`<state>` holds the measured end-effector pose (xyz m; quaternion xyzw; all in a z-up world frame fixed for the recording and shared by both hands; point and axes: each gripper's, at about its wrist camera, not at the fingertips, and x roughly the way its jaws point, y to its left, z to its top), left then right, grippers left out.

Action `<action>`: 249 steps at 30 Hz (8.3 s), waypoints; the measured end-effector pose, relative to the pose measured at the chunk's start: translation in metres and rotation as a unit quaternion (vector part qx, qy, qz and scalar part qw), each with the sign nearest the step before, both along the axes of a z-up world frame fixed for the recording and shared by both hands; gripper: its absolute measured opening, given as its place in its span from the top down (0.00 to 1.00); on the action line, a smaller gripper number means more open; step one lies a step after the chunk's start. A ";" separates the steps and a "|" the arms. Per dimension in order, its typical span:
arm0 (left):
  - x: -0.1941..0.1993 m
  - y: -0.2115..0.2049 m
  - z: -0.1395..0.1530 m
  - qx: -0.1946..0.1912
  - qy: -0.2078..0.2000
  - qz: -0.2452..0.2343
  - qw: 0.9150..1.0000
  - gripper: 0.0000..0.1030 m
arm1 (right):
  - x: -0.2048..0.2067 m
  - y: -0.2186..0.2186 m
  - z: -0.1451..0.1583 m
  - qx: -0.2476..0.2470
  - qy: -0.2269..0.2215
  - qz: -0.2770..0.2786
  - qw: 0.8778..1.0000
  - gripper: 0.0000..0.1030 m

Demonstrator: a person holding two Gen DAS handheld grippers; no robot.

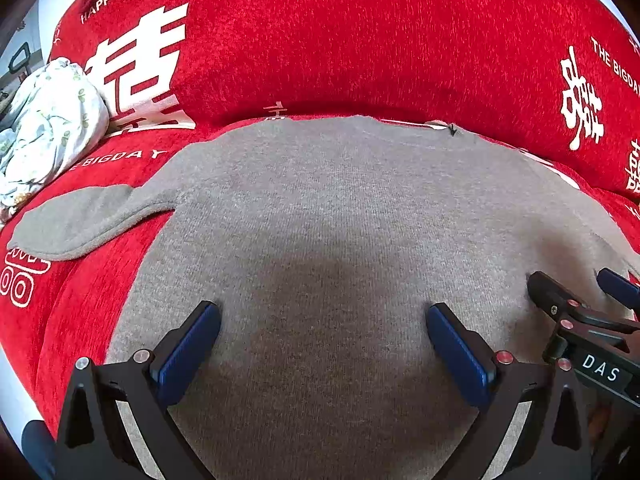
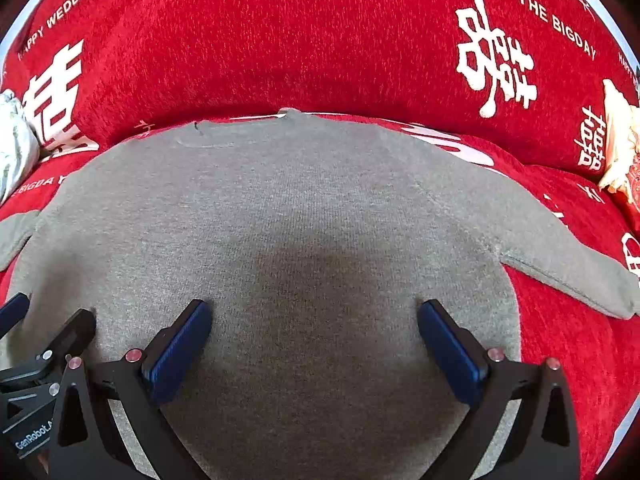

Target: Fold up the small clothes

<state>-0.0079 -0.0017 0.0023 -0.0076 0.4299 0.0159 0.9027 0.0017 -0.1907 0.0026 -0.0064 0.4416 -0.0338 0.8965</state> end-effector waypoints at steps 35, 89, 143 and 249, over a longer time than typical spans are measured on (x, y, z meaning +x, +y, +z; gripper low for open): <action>0.033 -0.002 0.009 -0.007 0.140 0.003 0.990 0.00 | 0.003 -0.012 0.011 0.005 0.065 0.013 0.998 0.00; 0.039 -0.177 0.048 0.052 0.066 -0.119 0.989 0.00 | -0.020 -0.168 0.036 0.037 -0.005 -0.119 0.992 0.00; 0.029 -0.355 0.029 0.096 0.072 -0.229 0.966 0.00 | -0.057 -0.407 -0.001 0.079 -0.045 -0.288 0.953 0.01; -0.002 0.087 0.053 -0.110 0.058 -0.023 0.992 0.00 | 0.081 0.127 0.064 0.034 -0.054 0.079 0.995 0.95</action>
